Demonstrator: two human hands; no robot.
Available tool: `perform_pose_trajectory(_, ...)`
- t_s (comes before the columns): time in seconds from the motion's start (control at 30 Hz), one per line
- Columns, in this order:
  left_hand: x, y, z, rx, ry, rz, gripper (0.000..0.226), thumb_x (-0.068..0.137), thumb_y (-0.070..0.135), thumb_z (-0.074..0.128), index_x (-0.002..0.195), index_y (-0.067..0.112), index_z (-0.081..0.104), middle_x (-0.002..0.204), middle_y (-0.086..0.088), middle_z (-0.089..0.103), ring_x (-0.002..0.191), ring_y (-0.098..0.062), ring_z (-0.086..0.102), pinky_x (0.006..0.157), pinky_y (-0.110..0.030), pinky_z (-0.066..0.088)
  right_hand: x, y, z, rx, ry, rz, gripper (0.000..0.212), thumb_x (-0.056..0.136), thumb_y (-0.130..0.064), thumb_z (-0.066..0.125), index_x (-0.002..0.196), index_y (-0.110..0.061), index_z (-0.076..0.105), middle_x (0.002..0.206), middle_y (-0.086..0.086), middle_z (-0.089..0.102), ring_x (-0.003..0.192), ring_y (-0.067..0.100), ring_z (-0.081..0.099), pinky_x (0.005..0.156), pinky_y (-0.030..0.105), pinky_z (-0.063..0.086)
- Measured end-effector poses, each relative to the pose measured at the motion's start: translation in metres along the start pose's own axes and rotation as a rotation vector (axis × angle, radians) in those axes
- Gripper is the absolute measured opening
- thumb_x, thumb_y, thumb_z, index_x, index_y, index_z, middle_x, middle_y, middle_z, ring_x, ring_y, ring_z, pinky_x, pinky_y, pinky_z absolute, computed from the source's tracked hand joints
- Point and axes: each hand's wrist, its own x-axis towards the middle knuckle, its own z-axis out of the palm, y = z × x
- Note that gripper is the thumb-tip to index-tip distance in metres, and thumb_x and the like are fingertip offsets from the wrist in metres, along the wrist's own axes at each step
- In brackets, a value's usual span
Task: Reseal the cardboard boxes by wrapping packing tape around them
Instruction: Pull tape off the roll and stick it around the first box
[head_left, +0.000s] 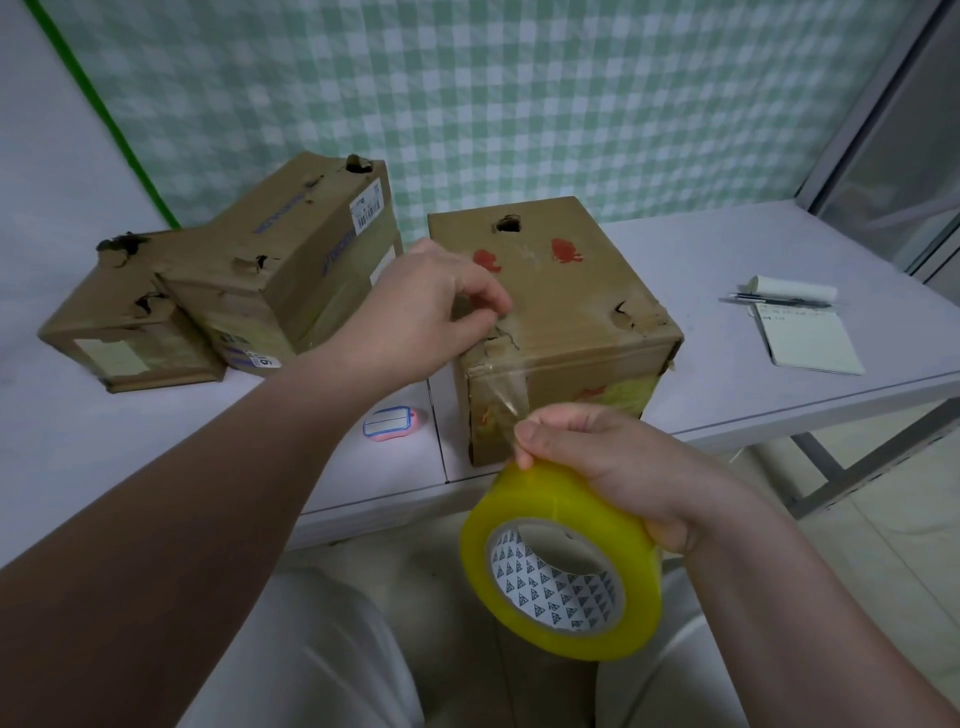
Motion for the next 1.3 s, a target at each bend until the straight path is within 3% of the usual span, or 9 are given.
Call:
perform_pose_trajectory(0.2,0.001,-0.009,0.003,0.118,0.016,-0.025,0.019,0.083,0.028,0.068,0.101,0.024,0.066,0.098,0.007,0.038,0.099,-0.012,0.034,0.084,-0.025,0.031,0.005,0.002,-0.001,0.03,-0.021,0.029,0.028,0.095,-0.032,0.055,0.07,-0.023,0.063,0.064,0.001,0.057,0.059,0.015,0.054,0.058,0.027,0.047)
perform_pose_trajectory(0.33,-0.003,0.0,0.005,0.292,0.159,0.059,0.012,0.084,0.01,0.064,0.092,0.015,0.072,0.091,-0.001,0.057,0.092,-0.026,0.049,0.075,-0.042,0.047,0.007,0.002,0.001,0.05,-0.01,0.024,0.028,0.095,-0.03,0.055,0.07,-0.021,0.062,0.061,0.0,0.055,0.056,0.014,0.052,0.056,0.025,0.045)
perform_pose_trajectory(0.43,-0.015,0.01,0.007,0.295,0.334,0.214,0.012,0.081,0.003,0.064,0.089,0.007,0.073,0.088,-0.008,0.067,0.083,-0.03,0.059,0.072,-0.037,0.048,0.01,0.003,0.003,0.057,0.001,0.013,0.027,0.095,-0.029,0.055,0.071,-0.019,0.061,0.061,0.0,0.054,0.054,0.013,0.051,0.054,0.024,0.044)
perform_pose_trajectory(0.5,-0.024,0.008,0.011,0.27,0.199,0.323,0.017,0.087,0.013,0.059,0.094,0.005,0.072,0.094,-0.008,0.071,0.09,-0.028,0.065,0.084,-0.04,0.048,0.011,0.003,0.003,0.062,-0.002,0.01,0.026,0.095,-0.029,0.055,0.072,-0.019,0.061,0.06,0.0,0.054,0.053,0.012,0.05,0.053,0.023,0.044)
perform_pose_trajectory(0.63,-0.036,-0.003,0.02,0.251,-0.138,0.185,0.05,0.093,0.036,0.034,0.129,0.009,0.057,0.134,-0.009,0.056,0.128,-0.025,0.049,0.108,-0.049,0.03,0.012,0.004,0.002,0.067,-0.007,0.001,0.027,0.096,-0.026,0.055,0.072,-0.017,0.06,0.06,0.001,0.052,0.052,0.012,0.048,0.051,0.022,0.042)
perform_pose_trajectory(0.8,-0.038,-0.005,0.024,0.211,-0.149,0.101,0.063,0.093,0.045,0.02,0.144,0.011,0.037,0.15,-0.006,0.035,0.141,-0.017,0.028,0.112,-0.025,0.018,0.013,0.004,0.001,0.07,-0.011,-0.002,0.026,0.096,-0.026,0.054,0.072,-0.016,0.059,0.059,0.001,0.051,0.051,0.012,0.048,0.049,0.022,0.042)
perform_pose_trajectory(1.07,-0.031,-0.001,0.028,0.266,-0.175,0.002,0.067,0.094,0.049,0.014,0.15,0.013,0.021,0.157,-0.004,0.019,0.145,-0.015,0.014,0.115,-0.029,0.018,0.015,0.004,0.001,0.047,0.002,0.016,0.024,0.096,-0.027,0.055,0.075,-0.017,0.059,0.062,0.003,0.052,0.053,0.013,0.048,0.05,0.023,0.042)
perform_pose_trajectory(1.2,-0.031,-0.002,0.029,0.273,-0.163,0.014,0.072,0.092,0.055,0.012,0.149,0.012,0.025,0.156,-0.005,0.023,0.144,-0.017,0.018,0.112,-0.026,0.015,0.016,0.011,0.003,0.036,0.009,0.024,0.01,0.093,-0.026,0.06,0.097,-0.018,0.066,0.081,0.001,0.064,0.07,0.013,0.059,0.066,0.026,0.05)
perform_pose_trajectory(1.3,-0.031,0.0,0.029,0.283,-0.158,0.017,0.069,0.094,0.051,0.016,0.148,0.01,0.027,0.155,-0.008,0.025,0.144,-0.019,0.02,0.111,-0.025,0.015,0.015,0.014,0.002,0.027,0.018,0.036,0.031,0.091,-0.026,0.062,0.121,-0.031,0.062,0.109,0.0,0.07,0.091,0.011,0.066,0.081,0.024,0.054)
